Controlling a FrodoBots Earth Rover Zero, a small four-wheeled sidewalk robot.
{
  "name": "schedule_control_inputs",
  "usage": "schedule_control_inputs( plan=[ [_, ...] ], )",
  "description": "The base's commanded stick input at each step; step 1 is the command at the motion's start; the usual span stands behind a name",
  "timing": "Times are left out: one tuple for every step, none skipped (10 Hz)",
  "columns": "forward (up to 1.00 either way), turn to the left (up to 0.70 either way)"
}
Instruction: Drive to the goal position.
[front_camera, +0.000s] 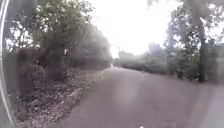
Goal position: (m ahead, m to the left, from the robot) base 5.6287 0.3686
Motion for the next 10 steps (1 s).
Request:
schedule_control_inputs(
  plan=[
    [0.7,0.01],
    [0.7,0.01],
    [0.7,0.01],
    [0.7,0.01],
    [0.7,0.01],
    [0.7,0.01],
    [0.7,0.01],
    [0.7,0.01],
    [0.7,0.01],
    [0.7,0.01]
  ],
)
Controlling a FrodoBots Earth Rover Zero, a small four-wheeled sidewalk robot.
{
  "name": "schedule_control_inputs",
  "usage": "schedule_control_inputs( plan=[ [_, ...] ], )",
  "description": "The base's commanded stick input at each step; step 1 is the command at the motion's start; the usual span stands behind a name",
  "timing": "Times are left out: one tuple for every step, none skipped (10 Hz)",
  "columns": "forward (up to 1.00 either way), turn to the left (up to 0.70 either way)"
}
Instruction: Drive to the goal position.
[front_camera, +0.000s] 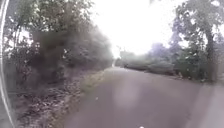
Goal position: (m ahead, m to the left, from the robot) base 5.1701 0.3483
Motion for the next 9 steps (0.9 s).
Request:
schedule_control_inputs(
  plan=[
    [0.7,0.01],
    [0.7,0.01],
    [0.7,0.01],
    [0.7,0.01],
    [0.7,-0.06],
    [0.7,-0.19],
    [0.7,-0.33],
    [0.7,-0.05],
    [0.7,0.01]
  ],
)
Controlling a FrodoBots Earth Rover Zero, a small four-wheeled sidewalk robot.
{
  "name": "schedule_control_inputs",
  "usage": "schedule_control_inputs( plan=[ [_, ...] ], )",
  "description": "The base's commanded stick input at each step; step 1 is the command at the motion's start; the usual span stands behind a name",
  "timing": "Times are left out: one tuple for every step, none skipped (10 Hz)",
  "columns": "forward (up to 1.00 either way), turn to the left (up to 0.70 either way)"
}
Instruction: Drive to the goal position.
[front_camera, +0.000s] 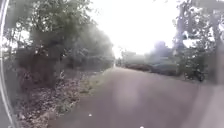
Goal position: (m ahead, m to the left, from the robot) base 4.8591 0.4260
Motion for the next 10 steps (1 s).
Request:
schedule_control_inputs(
  plan=[
    [0.7,0.01],
    [0.7,0.01],
    [0.7,0.01],
    [0.7,0.01],
    [0.7,0.01],
    [0.7,0.01],
    [0.7,0.01],
    [0.7,0.01],
    [0.7,0.0],
    [0.7,-0.01]
  ],
)
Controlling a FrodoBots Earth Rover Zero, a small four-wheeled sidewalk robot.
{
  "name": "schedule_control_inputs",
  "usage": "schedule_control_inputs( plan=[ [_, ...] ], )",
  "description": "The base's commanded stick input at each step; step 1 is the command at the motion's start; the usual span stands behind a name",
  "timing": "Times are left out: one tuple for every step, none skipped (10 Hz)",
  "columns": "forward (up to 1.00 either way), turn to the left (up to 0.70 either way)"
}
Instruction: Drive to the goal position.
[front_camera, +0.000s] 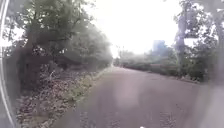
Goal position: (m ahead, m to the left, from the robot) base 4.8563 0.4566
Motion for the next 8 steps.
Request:
schedule_control_inputs(
  plan=[
    [0.7,-0.01],
    [0.7,0.0],
    [0.7,0.0],
    [0.7,-0.08],
    [0.7,-0.33],
    [0.7,-0.31],
    [0.7,-0.26],
    [0.7,-0.2]
  ],
)
